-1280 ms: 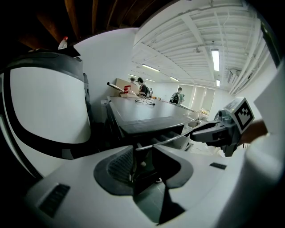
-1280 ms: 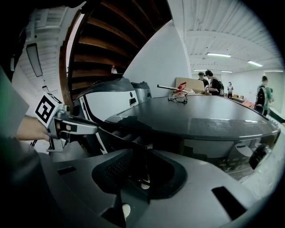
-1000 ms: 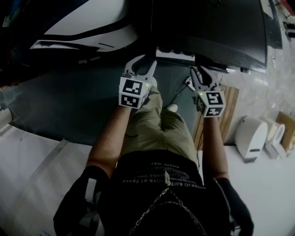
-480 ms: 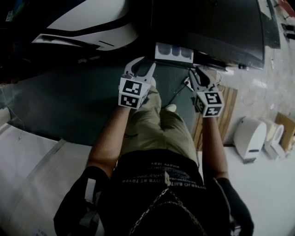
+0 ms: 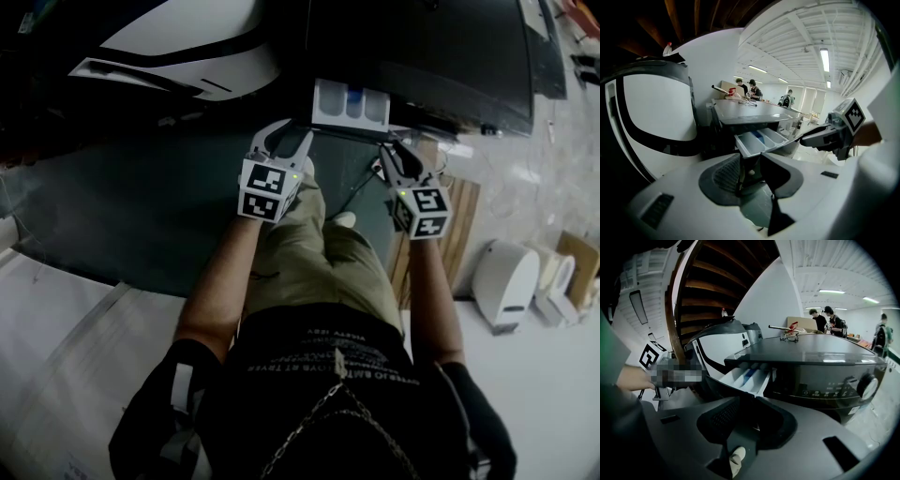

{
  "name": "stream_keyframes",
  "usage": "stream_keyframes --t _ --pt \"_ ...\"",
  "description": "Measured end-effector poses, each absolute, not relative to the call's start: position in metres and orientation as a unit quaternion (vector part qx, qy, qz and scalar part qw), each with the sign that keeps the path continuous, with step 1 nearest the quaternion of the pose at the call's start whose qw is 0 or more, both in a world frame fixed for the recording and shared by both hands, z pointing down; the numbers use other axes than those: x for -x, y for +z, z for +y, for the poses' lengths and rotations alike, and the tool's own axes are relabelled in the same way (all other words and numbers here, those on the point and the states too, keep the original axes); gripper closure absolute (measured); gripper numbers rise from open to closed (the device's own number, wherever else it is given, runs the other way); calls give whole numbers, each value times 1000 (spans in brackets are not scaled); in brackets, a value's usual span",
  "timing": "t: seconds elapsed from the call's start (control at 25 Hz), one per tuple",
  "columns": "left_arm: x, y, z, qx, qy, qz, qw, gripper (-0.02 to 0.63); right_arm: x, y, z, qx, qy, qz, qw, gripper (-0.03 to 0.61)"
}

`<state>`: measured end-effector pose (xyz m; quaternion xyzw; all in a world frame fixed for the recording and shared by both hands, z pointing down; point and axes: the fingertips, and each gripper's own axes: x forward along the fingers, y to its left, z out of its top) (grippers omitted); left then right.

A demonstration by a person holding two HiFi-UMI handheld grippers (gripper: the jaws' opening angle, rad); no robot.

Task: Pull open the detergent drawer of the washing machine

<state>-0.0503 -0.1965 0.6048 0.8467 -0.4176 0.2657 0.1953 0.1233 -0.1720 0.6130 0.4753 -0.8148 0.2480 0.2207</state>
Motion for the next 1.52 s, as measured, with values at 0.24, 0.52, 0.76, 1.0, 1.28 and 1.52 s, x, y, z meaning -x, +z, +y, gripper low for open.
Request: stream_keyframes --t 0.24,0.52,0.76,1.0,1.28,1.52 --pt "51 605 -184 -845 267 -420 196 489 -123 615 -159 -469 258 -816 218 483" --pt "52 607 -173 -843 271 -421 198 491 -121 615 -149 -462 265 -818 220 483" --pt "53 608 -162 -842 272 -423 196 489 -121 616 -137 -454 264 -820 227 483" --pt "53 608 -152 -841 271 -425 195 490 -121 617 -128 -446 261 -825 229 483" --pt "53 608 -143 -837 275 -430 197 490 -121 616 -119 -443 266 -826 226 483" --pt "53 608 -144 -836 280 -429 198 489 -124 612 -121 -436 259 -830 231 483"
